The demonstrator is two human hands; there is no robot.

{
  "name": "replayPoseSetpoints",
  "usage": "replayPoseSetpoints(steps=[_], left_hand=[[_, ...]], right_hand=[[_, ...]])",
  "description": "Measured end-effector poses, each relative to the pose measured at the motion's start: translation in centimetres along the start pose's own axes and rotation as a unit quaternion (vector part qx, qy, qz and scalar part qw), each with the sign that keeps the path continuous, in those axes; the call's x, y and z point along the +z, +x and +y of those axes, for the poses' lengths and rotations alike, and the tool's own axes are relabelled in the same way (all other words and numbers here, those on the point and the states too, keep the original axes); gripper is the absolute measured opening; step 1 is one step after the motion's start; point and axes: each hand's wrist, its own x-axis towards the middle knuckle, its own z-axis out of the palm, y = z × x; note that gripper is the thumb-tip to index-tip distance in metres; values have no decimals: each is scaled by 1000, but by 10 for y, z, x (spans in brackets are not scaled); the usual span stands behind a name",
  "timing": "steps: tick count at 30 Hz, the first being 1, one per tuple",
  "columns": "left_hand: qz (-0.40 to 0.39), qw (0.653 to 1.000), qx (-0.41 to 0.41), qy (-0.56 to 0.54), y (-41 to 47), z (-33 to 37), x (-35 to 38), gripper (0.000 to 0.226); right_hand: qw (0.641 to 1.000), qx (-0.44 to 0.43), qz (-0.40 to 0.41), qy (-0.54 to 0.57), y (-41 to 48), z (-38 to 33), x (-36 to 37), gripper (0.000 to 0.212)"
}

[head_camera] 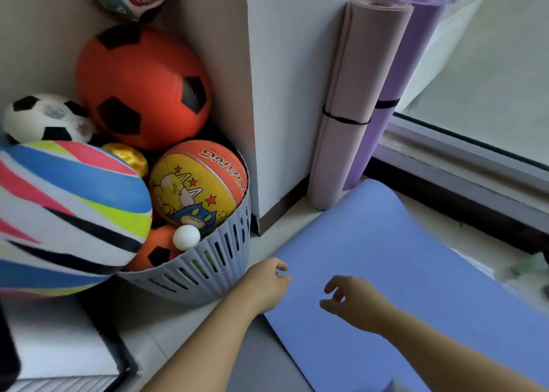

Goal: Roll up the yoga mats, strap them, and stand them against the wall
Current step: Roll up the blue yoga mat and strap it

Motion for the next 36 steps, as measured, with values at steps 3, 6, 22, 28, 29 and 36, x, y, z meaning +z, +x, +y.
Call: replayPoseSetpoints(steps=[3,6,22,28,29,36], left_hand=[[-17,999,-36,-19,1,-12,10,38],[-13,996,-78,-30,13,-39,34,41],[101,918,-129,-362,118,-121,152,72],[-24,905,-189,-379,102,-105,156,57],[-36,906,-195,-374,100,-105,158,48],[-108,933,-198,-282,82,-103,180,15]], right_hand=[[999,30,-43,11,-9,5,17,33],[996,55,-65,-3,1,20,51,40],[994,43,62,-78,70,70,211,94],[982,67,160,-80,51,71,209,107],[985,78,139,-71,45,73,207,102],[979,118,96,-134,2,83,202,90]])
